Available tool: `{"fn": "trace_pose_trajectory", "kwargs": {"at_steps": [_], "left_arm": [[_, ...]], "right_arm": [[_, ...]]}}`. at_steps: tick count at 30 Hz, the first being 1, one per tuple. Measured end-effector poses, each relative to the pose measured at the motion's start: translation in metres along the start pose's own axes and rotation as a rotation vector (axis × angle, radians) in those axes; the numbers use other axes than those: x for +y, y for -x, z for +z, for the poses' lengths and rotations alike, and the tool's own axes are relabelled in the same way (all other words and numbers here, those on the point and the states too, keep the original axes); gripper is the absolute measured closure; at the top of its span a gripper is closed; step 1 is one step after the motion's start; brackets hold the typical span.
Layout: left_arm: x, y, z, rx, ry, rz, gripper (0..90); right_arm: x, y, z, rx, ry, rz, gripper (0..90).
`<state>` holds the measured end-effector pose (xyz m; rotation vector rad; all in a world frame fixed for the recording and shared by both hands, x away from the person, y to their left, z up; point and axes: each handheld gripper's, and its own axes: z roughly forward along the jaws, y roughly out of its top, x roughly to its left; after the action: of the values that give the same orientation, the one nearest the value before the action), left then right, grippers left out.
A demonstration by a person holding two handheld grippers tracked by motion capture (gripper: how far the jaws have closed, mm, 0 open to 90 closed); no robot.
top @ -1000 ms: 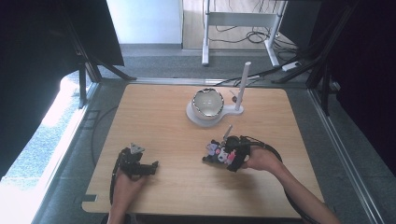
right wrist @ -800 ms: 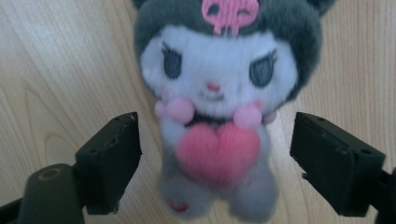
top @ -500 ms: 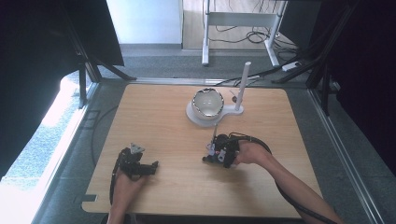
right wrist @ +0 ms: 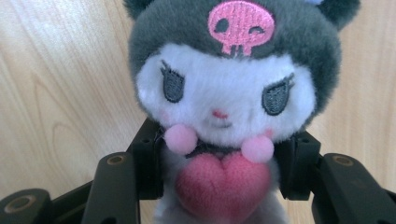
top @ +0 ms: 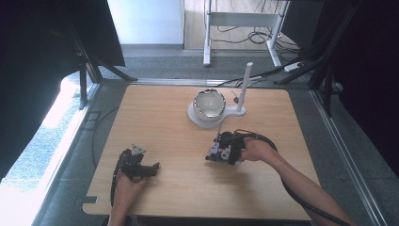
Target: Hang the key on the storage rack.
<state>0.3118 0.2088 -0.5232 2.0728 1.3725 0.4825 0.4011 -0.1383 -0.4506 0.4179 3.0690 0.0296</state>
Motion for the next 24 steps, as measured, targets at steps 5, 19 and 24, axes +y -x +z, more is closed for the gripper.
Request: {"fn": "trace_pose_trajectory", "kwargs": {"at_steps": [5,19,24], "left_arm": [[0.000,0.000,0.000,0.000,0.002,-0.002,0.0],[0.000,0.000,0.000,0.001,0.004,-0.001,0.0],[0.000,0.000,0.000,0.001,0.004,-0.001,0.0]], "right_arm": [[-0.008,0.003,-0.012,-0.001,0.024,0.009,45.5],[-0.035,0.019,-0.045,-0.014,0.062,0.069,45.4],[-0.046,0.027,-0.056,-0.017,0.067,0.097,45.4]]}}
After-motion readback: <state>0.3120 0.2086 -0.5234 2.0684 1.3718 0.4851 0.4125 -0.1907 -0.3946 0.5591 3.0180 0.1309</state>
